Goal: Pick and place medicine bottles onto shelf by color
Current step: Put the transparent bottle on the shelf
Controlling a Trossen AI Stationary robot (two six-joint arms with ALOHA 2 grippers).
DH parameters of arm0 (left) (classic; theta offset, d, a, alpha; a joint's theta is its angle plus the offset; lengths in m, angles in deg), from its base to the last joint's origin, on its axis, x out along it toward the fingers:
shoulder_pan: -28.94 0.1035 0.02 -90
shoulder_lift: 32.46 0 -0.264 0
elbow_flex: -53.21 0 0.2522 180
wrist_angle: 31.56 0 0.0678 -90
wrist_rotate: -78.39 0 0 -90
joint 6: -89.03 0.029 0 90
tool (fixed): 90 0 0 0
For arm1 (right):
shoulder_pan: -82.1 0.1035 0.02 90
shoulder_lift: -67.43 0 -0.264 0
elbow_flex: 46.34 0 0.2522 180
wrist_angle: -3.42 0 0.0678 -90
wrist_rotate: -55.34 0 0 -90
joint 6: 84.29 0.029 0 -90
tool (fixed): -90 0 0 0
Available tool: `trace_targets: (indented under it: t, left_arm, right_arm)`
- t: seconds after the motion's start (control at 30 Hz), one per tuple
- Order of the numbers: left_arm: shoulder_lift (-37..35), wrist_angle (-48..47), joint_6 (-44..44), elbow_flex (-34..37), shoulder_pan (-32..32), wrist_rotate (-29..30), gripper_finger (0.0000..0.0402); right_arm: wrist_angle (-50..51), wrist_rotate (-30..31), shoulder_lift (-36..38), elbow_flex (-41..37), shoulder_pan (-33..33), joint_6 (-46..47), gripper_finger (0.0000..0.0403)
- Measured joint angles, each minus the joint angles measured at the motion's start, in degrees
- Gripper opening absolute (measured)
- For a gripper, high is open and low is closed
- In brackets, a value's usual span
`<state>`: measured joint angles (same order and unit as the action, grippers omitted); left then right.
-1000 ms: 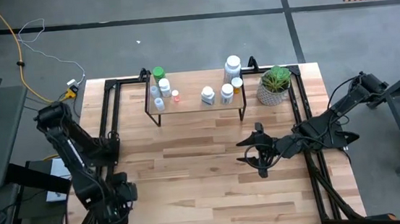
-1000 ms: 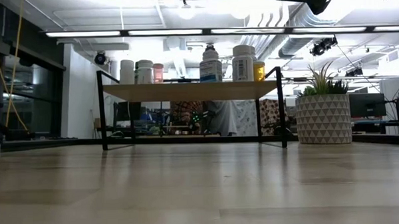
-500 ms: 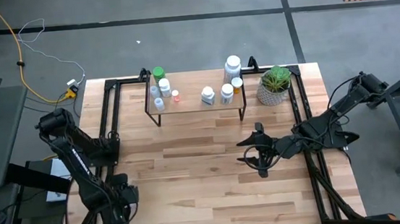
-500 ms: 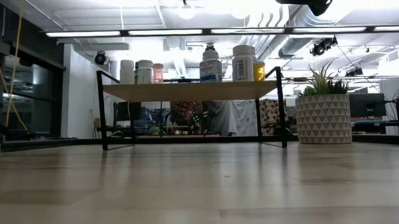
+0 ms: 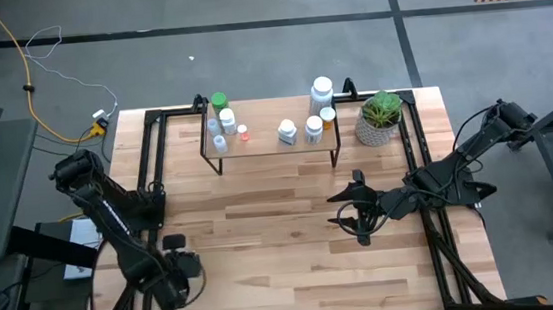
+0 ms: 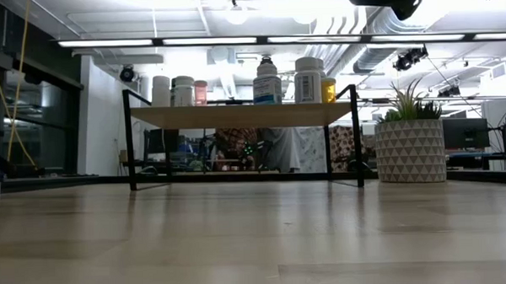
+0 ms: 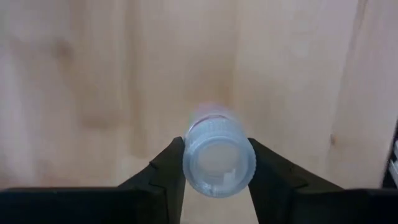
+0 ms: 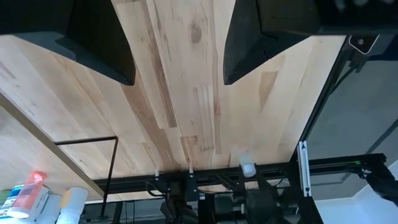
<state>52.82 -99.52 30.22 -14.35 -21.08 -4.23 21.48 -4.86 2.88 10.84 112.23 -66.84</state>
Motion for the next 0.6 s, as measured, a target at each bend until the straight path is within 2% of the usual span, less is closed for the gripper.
trace_targets:
  t: [0.17,0.33,0.5,0.6]
  left_arm:
    - [-0.1,-11.8,17.0,-12.5,11.1,5.8,0.0151]
    - [-0.1,-20.0,34.9,-25.0,26.3,12.9,0.0147]
    - [-0.1,-18.8,53.0,-32.5,44.1,13.5,0.0136]
    - [0.9,-15.9,59.5,-34.8,54.6,11.2,0.0138]
  right_arm:
    - [0.8,0.0,0.0,0.0,0.0,0.0,0.0236]
    - [0.8,0.0,0.0,0.0,0.0,-0.9,0.0236]
    - [0.8,0.0,0.0,0.0,-0.2,-2.5,0.0236]
    - [0.9,0.0,0.0,0.0,-0.2,-2.5,0.0236]
